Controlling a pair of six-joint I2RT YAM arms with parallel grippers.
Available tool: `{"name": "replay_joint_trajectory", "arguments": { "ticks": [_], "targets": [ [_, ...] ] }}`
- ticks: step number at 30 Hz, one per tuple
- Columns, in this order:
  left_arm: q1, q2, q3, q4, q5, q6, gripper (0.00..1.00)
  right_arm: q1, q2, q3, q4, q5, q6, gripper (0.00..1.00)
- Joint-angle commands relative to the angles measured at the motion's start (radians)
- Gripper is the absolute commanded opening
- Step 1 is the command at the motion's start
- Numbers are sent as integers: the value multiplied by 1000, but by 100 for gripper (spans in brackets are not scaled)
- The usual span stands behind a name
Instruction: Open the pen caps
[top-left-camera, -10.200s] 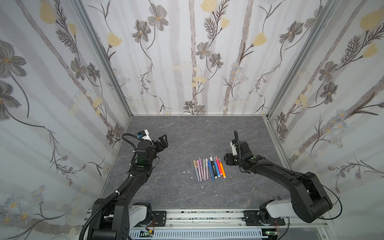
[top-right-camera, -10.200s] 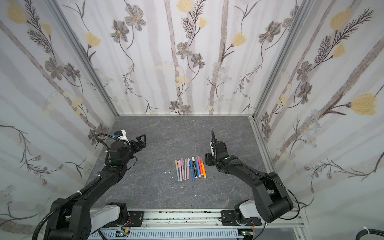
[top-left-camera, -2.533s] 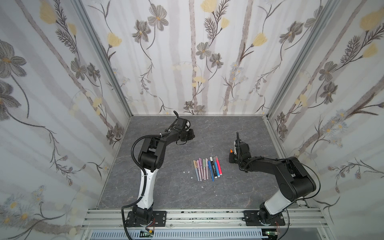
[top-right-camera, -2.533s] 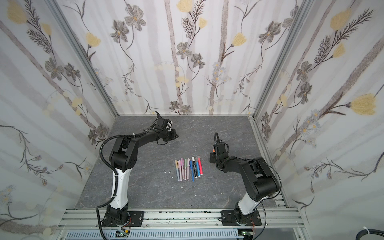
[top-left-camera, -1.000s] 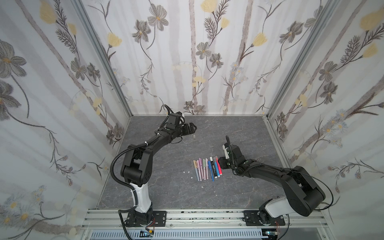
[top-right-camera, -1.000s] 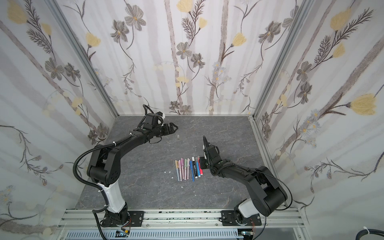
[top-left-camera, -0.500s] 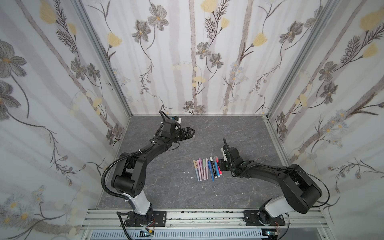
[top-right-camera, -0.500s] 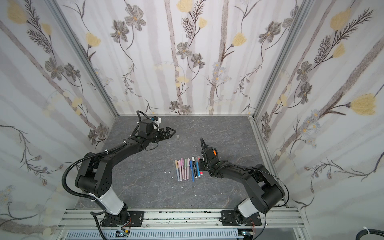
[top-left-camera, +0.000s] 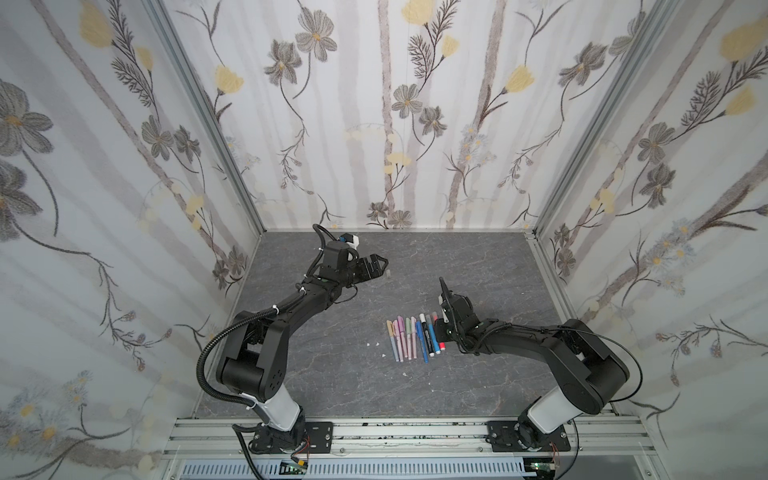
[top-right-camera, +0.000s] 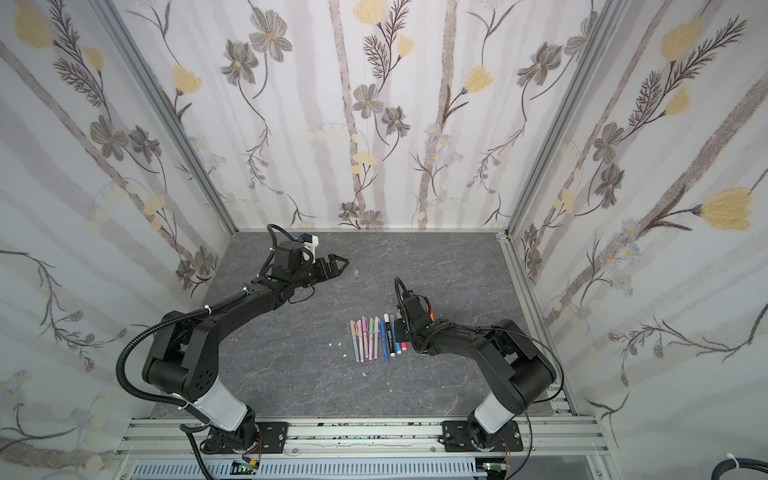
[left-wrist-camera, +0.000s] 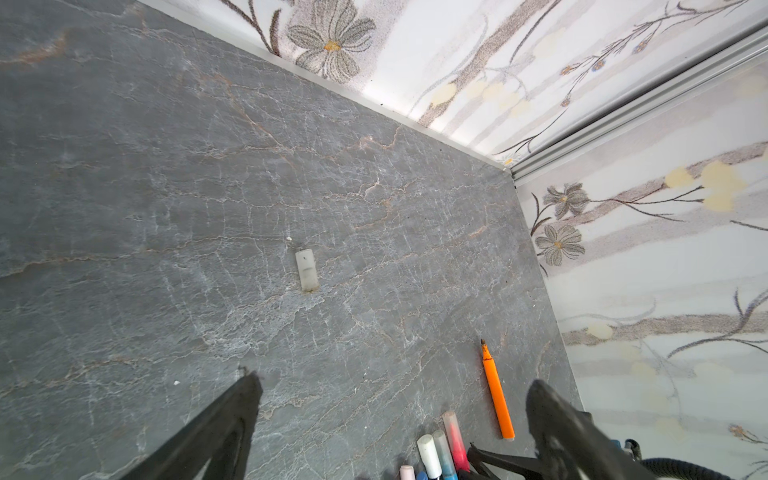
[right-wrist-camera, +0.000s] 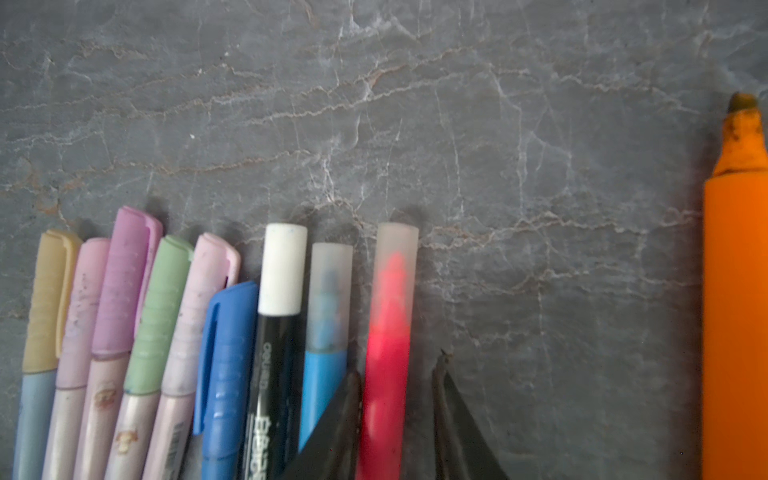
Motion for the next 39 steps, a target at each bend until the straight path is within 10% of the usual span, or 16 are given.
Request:
{"name": "replay_joint_trajectory", "arguments": {
  "ticks": [1, 39],
  "targets": [
    [1, -11, -6, 57, 31, -21, 99, 2, 18, -7, -79, -10, 15, 25],
    [-301, 166, 107, 128, 181, -184, 75, -85, -303, 42, 49, -253, -80, 4]
  ]
}}
